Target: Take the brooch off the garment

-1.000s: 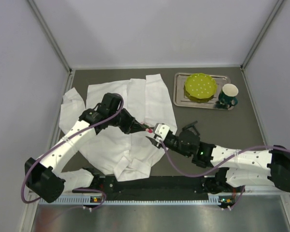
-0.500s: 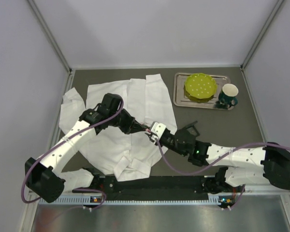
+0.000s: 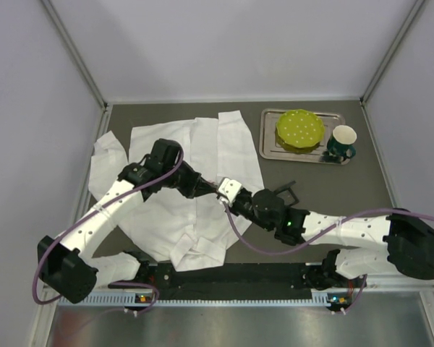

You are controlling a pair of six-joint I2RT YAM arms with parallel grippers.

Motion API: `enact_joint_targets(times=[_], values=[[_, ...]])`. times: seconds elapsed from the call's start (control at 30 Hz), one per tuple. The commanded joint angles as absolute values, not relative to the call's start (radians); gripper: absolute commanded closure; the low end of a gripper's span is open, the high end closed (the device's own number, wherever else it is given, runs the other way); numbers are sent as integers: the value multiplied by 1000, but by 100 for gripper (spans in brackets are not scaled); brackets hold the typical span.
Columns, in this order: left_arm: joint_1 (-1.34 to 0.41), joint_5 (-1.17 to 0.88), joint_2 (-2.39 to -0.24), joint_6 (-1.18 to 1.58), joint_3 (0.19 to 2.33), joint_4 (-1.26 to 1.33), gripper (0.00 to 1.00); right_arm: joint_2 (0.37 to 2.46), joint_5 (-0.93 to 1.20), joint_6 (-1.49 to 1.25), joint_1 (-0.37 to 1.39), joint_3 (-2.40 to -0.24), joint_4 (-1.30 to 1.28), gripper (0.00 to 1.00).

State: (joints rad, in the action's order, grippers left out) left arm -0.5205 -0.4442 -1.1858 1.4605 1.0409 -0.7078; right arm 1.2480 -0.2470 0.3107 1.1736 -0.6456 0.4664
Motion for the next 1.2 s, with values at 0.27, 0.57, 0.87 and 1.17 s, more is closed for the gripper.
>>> enact_joint_targets(times=[0.27,0.57,0.87,1.17], values=[[-531,-519,-1124,1440,950,-488,94,1181,-361,187,1181,-580,489,100],[-520,-547,-1134,1428,940,-408,54,1089,-356,152,1181,-557,414,100],[-506,-661,-1141,1229,998,-89,31,847,-440,-162,1111,-505,125,100],[-512,-876,-1258,1066,1011,26,31,405,-140,-583,744,-322,-201,100]])
